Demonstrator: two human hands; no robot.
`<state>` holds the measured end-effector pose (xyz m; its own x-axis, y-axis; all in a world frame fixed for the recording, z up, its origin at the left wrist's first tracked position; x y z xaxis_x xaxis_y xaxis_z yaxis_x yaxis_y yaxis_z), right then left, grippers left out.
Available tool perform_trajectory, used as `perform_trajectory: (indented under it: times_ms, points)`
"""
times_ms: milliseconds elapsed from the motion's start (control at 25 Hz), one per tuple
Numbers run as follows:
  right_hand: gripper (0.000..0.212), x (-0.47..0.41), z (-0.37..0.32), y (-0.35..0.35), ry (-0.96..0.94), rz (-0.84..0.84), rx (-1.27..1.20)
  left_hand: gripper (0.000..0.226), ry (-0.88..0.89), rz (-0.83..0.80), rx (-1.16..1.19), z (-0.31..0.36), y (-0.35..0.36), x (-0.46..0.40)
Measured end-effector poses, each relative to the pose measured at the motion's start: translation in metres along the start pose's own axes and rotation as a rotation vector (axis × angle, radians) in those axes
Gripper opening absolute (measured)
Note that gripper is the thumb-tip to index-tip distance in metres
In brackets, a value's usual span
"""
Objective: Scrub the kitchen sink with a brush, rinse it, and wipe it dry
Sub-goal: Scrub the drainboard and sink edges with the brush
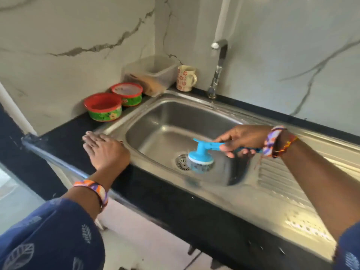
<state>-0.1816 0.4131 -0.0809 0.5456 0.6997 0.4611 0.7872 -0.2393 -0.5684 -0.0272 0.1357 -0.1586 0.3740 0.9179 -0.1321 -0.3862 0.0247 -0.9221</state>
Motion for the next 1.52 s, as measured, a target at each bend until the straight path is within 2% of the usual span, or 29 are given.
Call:
perform_trajectory:
  times_ms: [160,240,400,560,720,840,920,1040,1160,1240,1360,1520]
  points:
    - [0.034,0.047,0.044,-0.003,0.118,-0.101,0.168,0.063,-0.09,0.015,-0.022,-0.017,0.002,0.021]
    - [0.034,0.034,0.033,0.007,0.051,-0.035,0.202,0.061,-0.114,0.007,-0.022,-0.021,0.003,0.026]
    - [0.031,-0.041,-0.033,0.05,-0.18,0.142,0.169,0.057,-0.131,0.017,-0.03,-0.023,0.005,0.028]
    - [0.033,-0.08,-0.068,0.081,-0.234,0.214,0.059,0.057,-0.109,0.003,-0.067,-0.02,0.005,0.024]
    - [0.036,-0.035,-0.012,0.049,-0.053,0.051,-0.034,0.056,-0.094,0.009,-0.063,-0.018,0.003,0.026]
    - [0.037,0.022,0.044,-0.001,0.15,-0.071,0.082,0.057,-0.093,0.011,-0.051,-0.017,0.003,0.026]
    - [0.036,0.042,0.055,-0.009,0.184,-0.134,0.144,0.057,-0.096,0.013,-0.049,-0.018,0.004,0.024]
    - [0.035,0.009,0.019,0.015,0.009,-0.069,0.123,0.058,-0.09,0.013,-0.058,-0.018,0.004,0.024]
    - [0.037,-0.057,-0.055,0.058,-0.25,0.022,0.181,0.058,-0.088,0.016,-0.067,-0.018,0.004,0.023]
    - [0.038,-0.091,-0.101,0.08,-0.321,0.067,0.153,0.059,-0.083,0.017,-0.076,-0.018,0.004,0.023]
    - [0.037,-0.112,-0.129,0.093,-0.302,0.08,0.108,0.059,-0.076,0.026,-0.083,-0.017,0.004,0.022]
    - [0.034,-0.087,-0.068,0.064,-0.112,-0.054,0.006,0.058,-0.079,0.026,-0.072,-0.018,0.003,0.022]
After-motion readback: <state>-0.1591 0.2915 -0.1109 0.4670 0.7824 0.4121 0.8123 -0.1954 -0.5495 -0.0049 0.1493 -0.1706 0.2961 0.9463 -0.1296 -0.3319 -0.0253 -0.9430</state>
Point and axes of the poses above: each hand's wrist, its own x-axis away from the middle knuckle, its own y-axis out of the palm, z = x × y, the point moved 6 cm from there along -x, towards the middle knuckle, and after that the axes turned 9 degrees about z, right-handed, at the moved point
